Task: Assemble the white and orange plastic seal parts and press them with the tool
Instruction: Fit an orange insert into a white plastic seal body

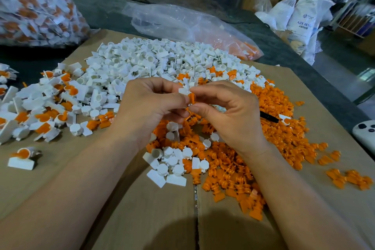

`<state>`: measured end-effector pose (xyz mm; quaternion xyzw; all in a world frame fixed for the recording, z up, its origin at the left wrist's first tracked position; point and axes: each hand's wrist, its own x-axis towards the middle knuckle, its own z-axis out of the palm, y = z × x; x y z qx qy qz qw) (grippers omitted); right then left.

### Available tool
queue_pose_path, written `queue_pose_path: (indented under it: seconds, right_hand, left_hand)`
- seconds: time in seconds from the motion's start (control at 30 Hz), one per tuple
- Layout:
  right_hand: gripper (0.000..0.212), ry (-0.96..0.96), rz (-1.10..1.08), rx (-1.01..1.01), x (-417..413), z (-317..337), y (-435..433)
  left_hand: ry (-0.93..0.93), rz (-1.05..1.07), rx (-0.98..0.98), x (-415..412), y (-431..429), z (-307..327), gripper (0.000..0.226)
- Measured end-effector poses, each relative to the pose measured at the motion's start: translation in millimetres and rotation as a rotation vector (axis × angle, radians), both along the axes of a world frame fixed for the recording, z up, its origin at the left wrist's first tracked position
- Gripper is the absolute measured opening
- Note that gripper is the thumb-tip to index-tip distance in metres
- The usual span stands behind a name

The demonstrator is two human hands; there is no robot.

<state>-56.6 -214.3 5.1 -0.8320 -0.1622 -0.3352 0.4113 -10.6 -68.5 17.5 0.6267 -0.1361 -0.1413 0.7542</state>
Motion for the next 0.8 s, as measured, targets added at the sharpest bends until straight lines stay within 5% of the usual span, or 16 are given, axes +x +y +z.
queue_pose_path:
  seconds: [0.33, 0.8]
  right_hand:
    - [0.029, 0.008, -0.026, -0.047, 0.8, -0.6, -1.6]
    - [0.041, 0.077, 0.022, 0.019, 0.9, -3.2, -2.5]
  left_hand:
    - [0.039, -0.008, 0.004, 0.5, 0.2, -0.4, 0.013]
    - [0.070, -0.007, 0.004, 2.8, 2.7, -0.6, 0.017]
